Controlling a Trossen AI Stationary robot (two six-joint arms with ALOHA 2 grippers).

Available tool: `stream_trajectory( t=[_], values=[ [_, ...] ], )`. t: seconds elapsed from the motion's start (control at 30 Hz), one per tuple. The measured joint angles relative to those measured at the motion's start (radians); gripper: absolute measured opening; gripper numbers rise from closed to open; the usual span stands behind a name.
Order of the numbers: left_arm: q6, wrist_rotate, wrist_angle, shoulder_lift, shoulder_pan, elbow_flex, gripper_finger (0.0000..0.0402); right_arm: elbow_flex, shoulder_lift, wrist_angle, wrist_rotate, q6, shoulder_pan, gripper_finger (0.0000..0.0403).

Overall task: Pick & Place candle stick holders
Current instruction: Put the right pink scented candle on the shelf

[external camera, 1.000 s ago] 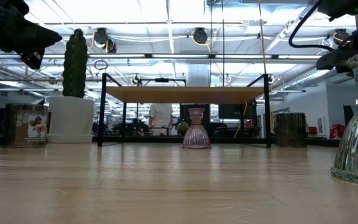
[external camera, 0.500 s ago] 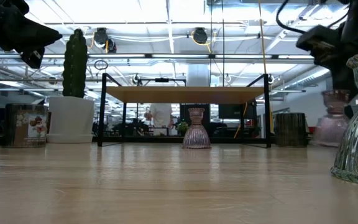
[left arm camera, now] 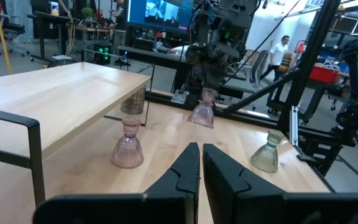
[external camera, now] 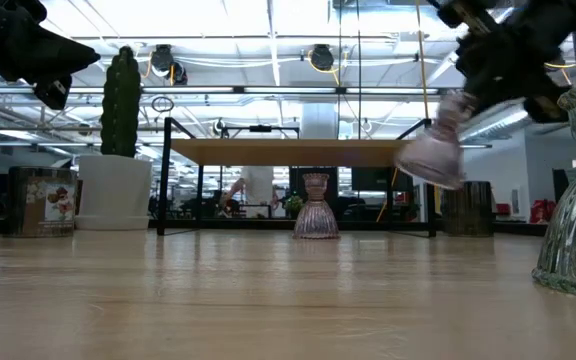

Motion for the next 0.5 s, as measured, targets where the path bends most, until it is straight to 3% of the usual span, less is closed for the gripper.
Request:
stream_trajectory(
  t=[0.5],
  values=[
    [0.0, 0.0, 0.0, 0.0, 0.0, 0.0, 0.0021, 0.001, 0.0, 0.408, -0.003, -0.297, -0.163, 0.0016]
  ],
)
